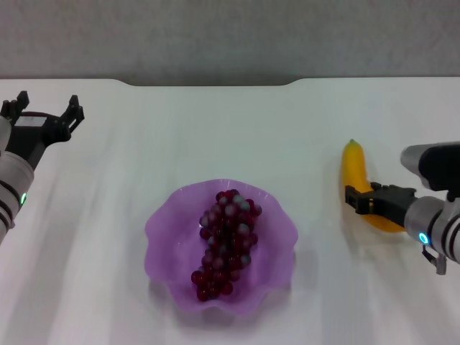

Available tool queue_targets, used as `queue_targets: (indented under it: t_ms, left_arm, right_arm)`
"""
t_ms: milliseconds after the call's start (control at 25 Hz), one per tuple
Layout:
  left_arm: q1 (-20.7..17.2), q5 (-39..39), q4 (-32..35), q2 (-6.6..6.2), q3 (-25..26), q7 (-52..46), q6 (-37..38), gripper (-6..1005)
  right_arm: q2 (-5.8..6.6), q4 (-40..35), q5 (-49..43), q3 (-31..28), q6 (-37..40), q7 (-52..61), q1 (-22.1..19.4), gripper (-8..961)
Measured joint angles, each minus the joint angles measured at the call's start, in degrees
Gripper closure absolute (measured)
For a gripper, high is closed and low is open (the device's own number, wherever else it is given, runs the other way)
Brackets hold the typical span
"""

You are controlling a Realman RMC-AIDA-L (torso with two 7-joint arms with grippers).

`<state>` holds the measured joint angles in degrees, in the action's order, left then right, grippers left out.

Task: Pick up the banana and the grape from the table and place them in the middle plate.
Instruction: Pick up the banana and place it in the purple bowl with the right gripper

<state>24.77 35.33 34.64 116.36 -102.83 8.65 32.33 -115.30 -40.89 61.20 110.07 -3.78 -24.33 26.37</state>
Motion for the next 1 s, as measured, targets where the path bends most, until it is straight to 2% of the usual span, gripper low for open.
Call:
queue_targets:
  t_ms: [400, 480, 1000]
  left_arm:
    - [0.0, 0.0, -0.5, 0.00, 0.0, 0.0, 0.0, 106]
    - [0.0, 0.0, -0.5, 0.00, 0.0, 0.0, 0.0, 106]
    - [0.2, 0.0, -0.5, -0.09, 0.0, 0.1, -0.1, 106]
  right_arm:
    - [-0.09, -11.9, -0.4, 1.7, 1.2, -7.8, -5.9, 447]
    - [-0.06, -15.3, -0.4, 5.1, 3.1, -9.5, -6.9, 447]
    - [0.09, -24.0, -0.4, 19.0, 10.3, -16.1, -7.6, 447]
